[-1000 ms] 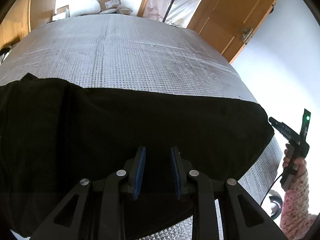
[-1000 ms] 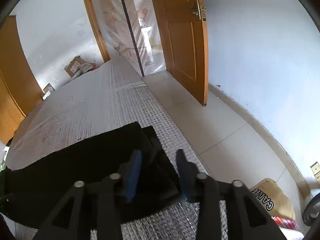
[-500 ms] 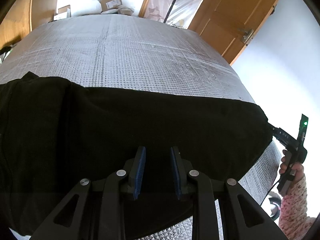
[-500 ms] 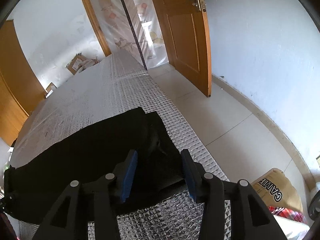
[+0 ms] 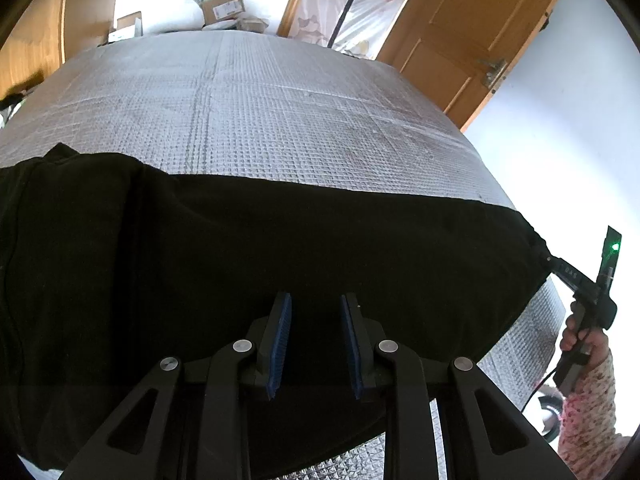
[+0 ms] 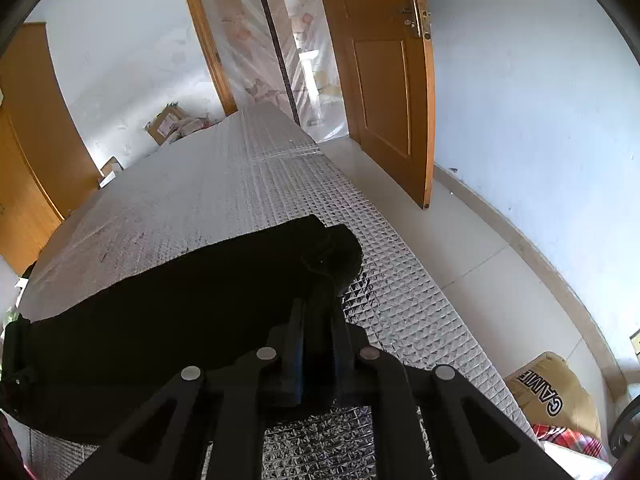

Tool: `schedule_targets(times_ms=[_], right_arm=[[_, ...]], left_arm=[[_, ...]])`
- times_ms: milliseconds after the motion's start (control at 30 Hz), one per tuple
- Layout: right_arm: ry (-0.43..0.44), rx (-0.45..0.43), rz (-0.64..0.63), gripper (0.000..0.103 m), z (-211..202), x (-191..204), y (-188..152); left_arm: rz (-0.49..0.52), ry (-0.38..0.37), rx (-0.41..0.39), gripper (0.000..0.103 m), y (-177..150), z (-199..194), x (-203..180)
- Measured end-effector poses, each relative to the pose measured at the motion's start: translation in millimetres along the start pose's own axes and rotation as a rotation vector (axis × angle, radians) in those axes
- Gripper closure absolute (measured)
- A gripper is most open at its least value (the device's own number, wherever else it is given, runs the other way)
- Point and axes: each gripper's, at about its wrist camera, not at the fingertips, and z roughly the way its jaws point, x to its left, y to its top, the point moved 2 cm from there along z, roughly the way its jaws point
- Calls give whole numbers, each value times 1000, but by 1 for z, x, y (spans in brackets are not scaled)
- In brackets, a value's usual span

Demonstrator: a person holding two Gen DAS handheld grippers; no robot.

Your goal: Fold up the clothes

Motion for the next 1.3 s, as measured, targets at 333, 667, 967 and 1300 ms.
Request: schedule_targets(times_ms=[333, 667, 967, 1300], right_arm=[[41, -74, -51, 93, -24, 26, 9], [156, -152, -176, 93, -60, 83, 20], [242, -167, -277, 93, -74, 136, 17], [341, -137, -338, 93, -74, 186, 8]], left_arm=[[-2, -8, -4, 77, -1, -3, 3], [-13, -22, -5, 77, -2, -4, 5], [-26, -59, -7, 77, -4, -8, 7], [-20, -91, -10, 77, -5, -13, 4]])
